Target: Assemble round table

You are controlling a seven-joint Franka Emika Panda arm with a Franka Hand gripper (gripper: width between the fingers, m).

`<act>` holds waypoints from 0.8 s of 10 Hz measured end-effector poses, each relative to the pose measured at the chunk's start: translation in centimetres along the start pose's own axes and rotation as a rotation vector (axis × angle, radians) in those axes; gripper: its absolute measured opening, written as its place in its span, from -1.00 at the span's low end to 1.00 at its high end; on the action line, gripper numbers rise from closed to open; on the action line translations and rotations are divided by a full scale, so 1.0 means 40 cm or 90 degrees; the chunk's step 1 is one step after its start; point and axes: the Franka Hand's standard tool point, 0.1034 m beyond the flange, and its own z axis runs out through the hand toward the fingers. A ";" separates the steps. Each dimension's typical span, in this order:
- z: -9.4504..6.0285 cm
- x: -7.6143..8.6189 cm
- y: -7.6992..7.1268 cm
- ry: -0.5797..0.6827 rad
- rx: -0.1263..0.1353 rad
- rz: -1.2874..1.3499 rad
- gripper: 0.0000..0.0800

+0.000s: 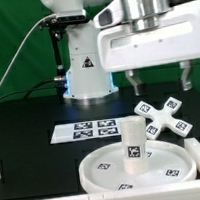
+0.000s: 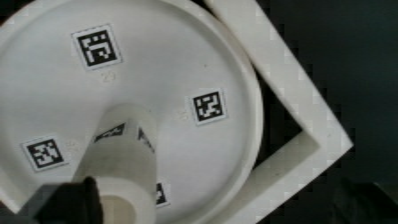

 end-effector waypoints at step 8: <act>0.005 -0.097 0.002 -0.009 -0.033 -0.395 0.62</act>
Offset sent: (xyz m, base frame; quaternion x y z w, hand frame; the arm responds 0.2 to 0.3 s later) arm 0.0000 0.0000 0.0000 0.0000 0.0000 -0.1296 0.9916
